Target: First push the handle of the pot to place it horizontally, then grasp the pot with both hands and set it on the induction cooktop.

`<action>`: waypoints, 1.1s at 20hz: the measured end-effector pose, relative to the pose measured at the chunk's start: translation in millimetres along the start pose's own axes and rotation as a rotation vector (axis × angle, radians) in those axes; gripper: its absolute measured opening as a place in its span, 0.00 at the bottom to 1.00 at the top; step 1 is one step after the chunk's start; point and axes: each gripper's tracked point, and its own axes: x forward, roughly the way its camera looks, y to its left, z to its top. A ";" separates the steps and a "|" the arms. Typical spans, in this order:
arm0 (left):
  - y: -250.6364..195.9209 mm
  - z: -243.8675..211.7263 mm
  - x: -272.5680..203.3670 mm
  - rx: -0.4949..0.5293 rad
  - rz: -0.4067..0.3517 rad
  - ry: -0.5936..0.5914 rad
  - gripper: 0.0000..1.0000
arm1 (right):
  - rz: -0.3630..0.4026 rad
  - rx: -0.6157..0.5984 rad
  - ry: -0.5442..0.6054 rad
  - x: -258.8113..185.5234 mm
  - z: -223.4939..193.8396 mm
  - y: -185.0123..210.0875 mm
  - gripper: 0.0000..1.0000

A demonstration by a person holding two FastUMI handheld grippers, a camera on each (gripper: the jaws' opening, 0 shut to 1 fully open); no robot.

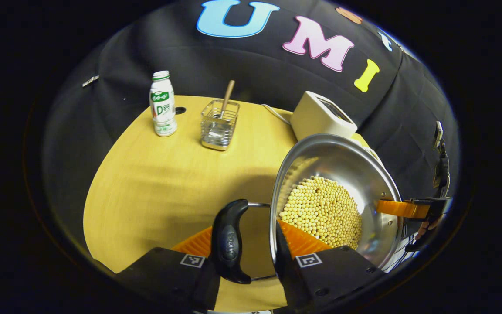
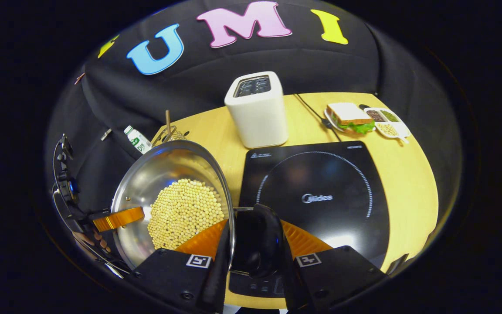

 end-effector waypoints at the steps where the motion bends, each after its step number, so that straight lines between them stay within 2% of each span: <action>1: -13.2 2.3 0.6 0.010 -0.003 -0.007 0.61 | -0.003 0.003 -0.007 -4.0 4.9 -11.0 0.55; 6: -76.8 13.9 21.9 0.020 -0.026 -0.006 0.61 | -0.024 0.020 -0.028 -18.5 28.5 -72.5 0.55; 7: -89.2 13.2 28.4 0.023 -0.031 -0.005 0.61 | -0.030 0.022 -0.029 -20.1 32.5 -85.1 0.51; 8: -100.1 13.4 33.9 0.022 -0.033 -0.002 0.61 | -0.037 0.030 -0.027 -20.2 34.4 -96.0 0.55; 12: -135.4 12.3 55.7 0.019 -0.035 0.013 0.61 | -0.048 0.035 -0.019 -20.3 41.0 -135.2 0.55; 13: -142.9 12.9 59.7 0.021 -0.032 0.011 0.61 | -0.048 0.042 -0.014 -18.1 43.0 -144.0 0.55; 14: -148.7 15.0 63.5 0.020 -0.025 0.007 0.61 | -0.046 0.046 -0.007 -16.1 44.5 -152.0 0.51; 15: -154.0 17.0 68.0 0.017 -0.018 0.000 0.61 | -0.041 0.045 -0.004 -13.4 46.9 -159.1 0.55; 19: -172.0 16.2 84.8 0.006 -0.001 0.006 0.60 | -0.032 0.048 0.003 -1.6 55.5 -181.5 0.55; 20: -175.3 15.7 89.6 0.004 0.001 0.013 0.61 | -0.031 0.055 0.010 2.1 55.4 -187.0 0.51; 21: -177.8 14.9 95.3 0.003 0.002 0.018 0.61 | -0.030 0.060 0.018 5.9 55.0 -192.1 0.55; 22: -181.1 14.6 100.9 0.006 0.002 0.023 0.60 | -0.033 0.065 0.025 8.9 54.3 -197.2 0.55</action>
